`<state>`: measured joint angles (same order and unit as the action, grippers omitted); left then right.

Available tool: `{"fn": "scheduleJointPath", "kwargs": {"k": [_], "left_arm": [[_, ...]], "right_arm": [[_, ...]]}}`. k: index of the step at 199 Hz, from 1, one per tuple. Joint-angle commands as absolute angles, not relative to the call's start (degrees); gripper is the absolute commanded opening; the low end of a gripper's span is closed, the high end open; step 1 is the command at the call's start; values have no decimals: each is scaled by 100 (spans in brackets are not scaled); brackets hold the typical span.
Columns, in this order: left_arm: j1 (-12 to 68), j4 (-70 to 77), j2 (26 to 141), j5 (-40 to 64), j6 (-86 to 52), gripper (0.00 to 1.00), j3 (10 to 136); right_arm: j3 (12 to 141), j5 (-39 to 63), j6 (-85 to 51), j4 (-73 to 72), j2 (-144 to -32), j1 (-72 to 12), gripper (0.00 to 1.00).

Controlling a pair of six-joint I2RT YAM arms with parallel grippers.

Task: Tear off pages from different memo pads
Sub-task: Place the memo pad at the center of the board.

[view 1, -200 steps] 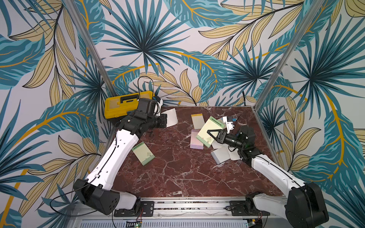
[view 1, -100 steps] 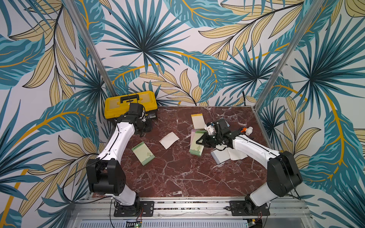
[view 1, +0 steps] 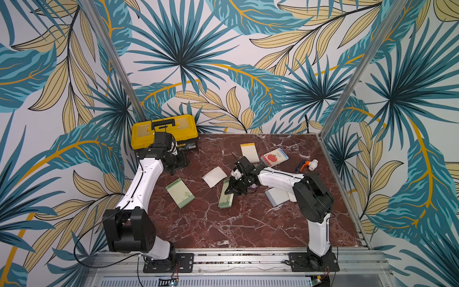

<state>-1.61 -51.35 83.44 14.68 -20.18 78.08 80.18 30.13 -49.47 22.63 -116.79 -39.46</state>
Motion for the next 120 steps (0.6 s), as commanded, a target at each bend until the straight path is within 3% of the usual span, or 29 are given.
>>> {"fn": "scheduleJointPath", "kwargs": {"k": [1,36,69,90,120], "left_arm": [[-211,-4993,8102,1837,-2050,64,7631],[-33,-4771,7665,2365,-1991,68,7351],[865,-4737,7481,2020,-2110,74,7222],[1222,-4334,7520,2216,-2483,78,7094],[1623,-3862,7931,2444,-2882,83,7120]], "right_arm": [[8165,2820,-4912,2615,-11514,-4013,44],[8087,1850,-4529,3677,-10652,-3803,55],[7306,1835,-4594,3758,-9565,-3143,60],[6851,1842,-4384,3826,-9052,-2595,76],[6752,1842,-3920,3981,-8967,-2129,76]]}}
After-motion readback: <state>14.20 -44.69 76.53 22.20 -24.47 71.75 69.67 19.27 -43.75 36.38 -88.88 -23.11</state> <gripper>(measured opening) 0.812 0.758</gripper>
